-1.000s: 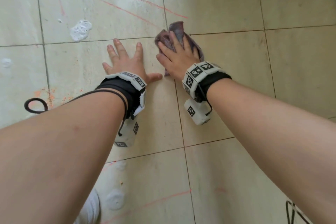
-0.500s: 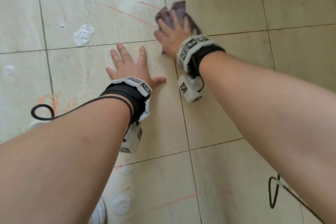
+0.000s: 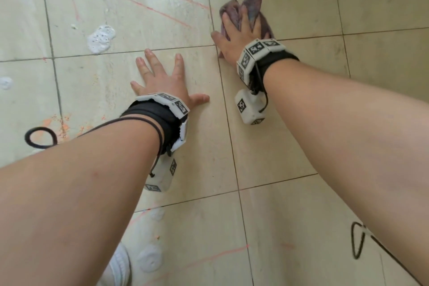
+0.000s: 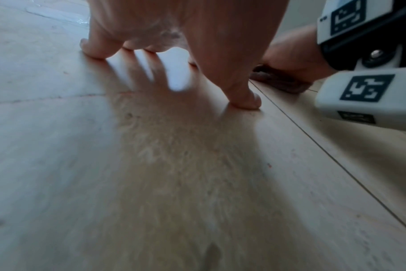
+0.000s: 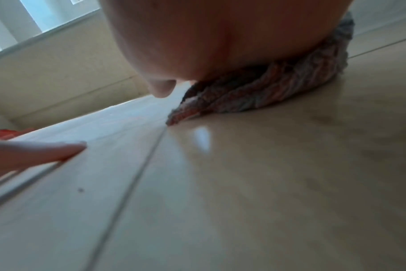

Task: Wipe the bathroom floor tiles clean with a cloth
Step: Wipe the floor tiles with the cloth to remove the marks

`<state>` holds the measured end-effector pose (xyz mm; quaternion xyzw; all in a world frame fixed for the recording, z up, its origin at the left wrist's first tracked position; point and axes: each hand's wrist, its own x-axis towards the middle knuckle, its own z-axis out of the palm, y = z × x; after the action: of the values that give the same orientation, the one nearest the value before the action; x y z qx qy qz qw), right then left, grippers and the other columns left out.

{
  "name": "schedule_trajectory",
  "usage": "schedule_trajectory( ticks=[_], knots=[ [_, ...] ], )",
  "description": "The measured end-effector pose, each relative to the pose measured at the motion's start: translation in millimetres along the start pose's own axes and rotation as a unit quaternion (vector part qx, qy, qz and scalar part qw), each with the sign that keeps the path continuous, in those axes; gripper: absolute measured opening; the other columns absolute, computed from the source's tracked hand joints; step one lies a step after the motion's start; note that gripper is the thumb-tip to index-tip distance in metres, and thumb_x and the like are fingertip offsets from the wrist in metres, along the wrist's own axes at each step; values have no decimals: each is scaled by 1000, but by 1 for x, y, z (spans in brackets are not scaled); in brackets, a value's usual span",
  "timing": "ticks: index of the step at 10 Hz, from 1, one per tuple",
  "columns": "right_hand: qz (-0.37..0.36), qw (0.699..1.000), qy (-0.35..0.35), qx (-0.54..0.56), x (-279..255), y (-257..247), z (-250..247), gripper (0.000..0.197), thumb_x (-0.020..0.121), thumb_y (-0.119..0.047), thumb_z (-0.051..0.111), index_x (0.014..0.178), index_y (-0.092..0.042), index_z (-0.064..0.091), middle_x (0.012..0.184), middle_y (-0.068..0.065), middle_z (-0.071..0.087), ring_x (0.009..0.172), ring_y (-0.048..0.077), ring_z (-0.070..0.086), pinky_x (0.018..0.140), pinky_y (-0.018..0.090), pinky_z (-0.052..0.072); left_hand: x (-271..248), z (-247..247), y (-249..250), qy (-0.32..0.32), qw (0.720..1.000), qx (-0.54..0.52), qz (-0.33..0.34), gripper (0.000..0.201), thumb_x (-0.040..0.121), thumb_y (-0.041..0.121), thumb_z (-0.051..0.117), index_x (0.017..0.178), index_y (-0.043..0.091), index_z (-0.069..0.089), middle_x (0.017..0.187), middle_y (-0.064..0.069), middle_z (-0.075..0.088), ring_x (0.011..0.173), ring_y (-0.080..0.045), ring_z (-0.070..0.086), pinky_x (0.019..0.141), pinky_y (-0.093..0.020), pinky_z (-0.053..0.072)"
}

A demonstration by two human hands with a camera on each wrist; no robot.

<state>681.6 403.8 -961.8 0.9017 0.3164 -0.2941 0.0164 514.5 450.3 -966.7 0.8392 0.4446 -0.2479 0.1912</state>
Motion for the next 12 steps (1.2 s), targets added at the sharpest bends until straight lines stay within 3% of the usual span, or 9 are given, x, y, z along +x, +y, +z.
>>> schedule_trajectory(
  ticks=[2,3,4,5,7,9,10,11,12],
  knots=[
    [-129,989,-47,-53,-43,-6,24,59,97,-62,23,152,-46,7,162,-10,-17,148,26,-17,117,55,-5,1,-1,0,-10,1000,-4,4,115,71,79,60,155,36,-6,158,-19,-25,147,-41,-17,112,-66,10],
    [-138,987,-44,-77,-65,39,34,59,98,-60,25,152,-46,5,161,-11,-17,148,21,-16,118,50,-4,0,-2,0,-8,1000,-1,2,115,70,80,60,154,36,-6,158,-20,-25,147,-41,-16,113,-65,10],
    [-67,995,-38,-67,-51,69,17,60,98,-59,23,153,-45,3,162,-10,-17,149,23,-15,118,50,-3,-2,-3,0,-10,1000,-3,3,116,70,80,60,154,35,-6,158,-20,-25,147,-41,-16,113,-65,10],
    [6,1000,-15,-20,-22,48,1,57,99,-58,20,153,-44,7,162,-8,-16,148,29,-13,117,55,-1,-2,-3,0,-9,1000,-7,7,116,70,80,61,154,35,-5,158,-20,-24,147,-42,-16,112,-66,10],
    [-99,994,-38,-26,-50,14,29,57,98,-59,22,152,-46,9,162,-9,-16,148,28,-17,116,56,-6,0,-2,0,-5,1000,-3,4,117,69,79,62,155,35,-4,158,-20,-24,147,-41,-16,112,-66,11],
    [-69,992,-50,-93,-85,93,32,58,99,-58,22,152,-45,1,161,-9,-18,149,22,-15,118,49,-4,-2,-2,-1,-9,1000,1,5,117,68,81,60,154,35,-4,158,-20,-24,147,-41,-15,113,-66,11],
    [17,999,-32,-41,-50,80,4,60,99,-58,24,153,-43,3,162,-7,-18,148,27,-15,118,52,-3,-2,-2,0,-8,1000,1,5,117,68,81,60,154,35,-5,158,-20,-24,147,-42,-16,112,-67,10],
    [27,999,-23,8,-24,30,-1,63,98,-61,26,154,-41,6,162,-2,-18,147,35,-17,117,56,-5,1,-3,1,-9,1000,0,1,118,68,80,61,154,35,-4,158,-21,-24,146,-42,-16,111,-68,10],
    [-62,997,-34,-1,-45,1,24,60,97,-61,27,153,-44,9,162,-6,-18,148,29,-18,116,56,-6,0,-3,2,-7,1000,0,-1,117,69,78,63,155,34,-3,158,-21,-24,146,-42,-16,111,-68,11]
  ],
)
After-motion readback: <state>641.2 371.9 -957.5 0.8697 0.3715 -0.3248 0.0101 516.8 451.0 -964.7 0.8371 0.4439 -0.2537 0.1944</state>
